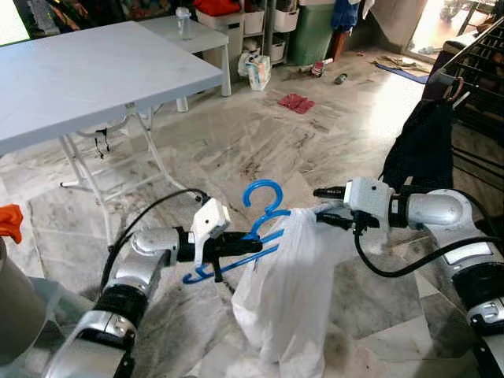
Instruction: Hang hanger
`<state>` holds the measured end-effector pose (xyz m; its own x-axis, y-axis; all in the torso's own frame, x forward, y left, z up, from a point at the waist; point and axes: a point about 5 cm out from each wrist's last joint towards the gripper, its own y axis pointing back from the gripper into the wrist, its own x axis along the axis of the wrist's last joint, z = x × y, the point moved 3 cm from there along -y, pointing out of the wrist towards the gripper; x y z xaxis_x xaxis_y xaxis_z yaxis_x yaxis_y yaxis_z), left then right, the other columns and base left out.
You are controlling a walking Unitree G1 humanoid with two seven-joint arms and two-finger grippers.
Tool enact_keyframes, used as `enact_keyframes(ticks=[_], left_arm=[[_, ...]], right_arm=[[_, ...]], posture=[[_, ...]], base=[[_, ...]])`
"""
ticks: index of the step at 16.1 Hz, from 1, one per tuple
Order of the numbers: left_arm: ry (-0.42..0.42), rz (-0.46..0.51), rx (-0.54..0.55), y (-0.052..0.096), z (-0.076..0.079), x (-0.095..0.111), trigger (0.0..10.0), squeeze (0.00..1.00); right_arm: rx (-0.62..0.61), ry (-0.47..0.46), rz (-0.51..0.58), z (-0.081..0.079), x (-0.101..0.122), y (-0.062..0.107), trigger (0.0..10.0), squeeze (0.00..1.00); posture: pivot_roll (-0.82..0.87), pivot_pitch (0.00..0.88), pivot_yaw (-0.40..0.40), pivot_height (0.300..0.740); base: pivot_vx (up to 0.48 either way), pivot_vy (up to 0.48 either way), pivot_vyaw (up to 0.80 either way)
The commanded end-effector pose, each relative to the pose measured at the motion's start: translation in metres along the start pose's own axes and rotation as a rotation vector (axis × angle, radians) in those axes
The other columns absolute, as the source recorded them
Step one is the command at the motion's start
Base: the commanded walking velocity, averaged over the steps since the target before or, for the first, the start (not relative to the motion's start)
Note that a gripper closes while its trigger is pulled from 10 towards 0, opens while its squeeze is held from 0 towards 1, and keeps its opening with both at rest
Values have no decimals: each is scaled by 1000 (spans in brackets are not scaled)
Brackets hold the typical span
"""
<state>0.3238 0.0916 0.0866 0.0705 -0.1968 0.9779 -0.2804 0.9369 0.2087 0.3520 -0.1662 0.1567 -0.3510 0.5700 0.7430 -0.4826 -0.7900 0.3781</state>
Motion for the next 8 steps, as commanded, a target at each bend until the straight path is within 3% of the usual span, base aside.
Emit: enact_keyframes(ticks=[1,3,8], left_arm=[[44,65,60,1,-4,5,0,0],[106,107,116,3,-3,0,0,0],[91,102,164,7,-6,-1,0,0]], right_arm=[[-68,37,0,14,6,2,10000,1000],[-146,40,-23,19,2,-1,10000,1000],[-259,62,-37,33,2,-4,10000,1000]], posture=[[-55,0,-59,740],[-46,0,-60,740],[-40,0,-54,740]], base=[[0,0,0],[0,0,0],[0,0,0]])
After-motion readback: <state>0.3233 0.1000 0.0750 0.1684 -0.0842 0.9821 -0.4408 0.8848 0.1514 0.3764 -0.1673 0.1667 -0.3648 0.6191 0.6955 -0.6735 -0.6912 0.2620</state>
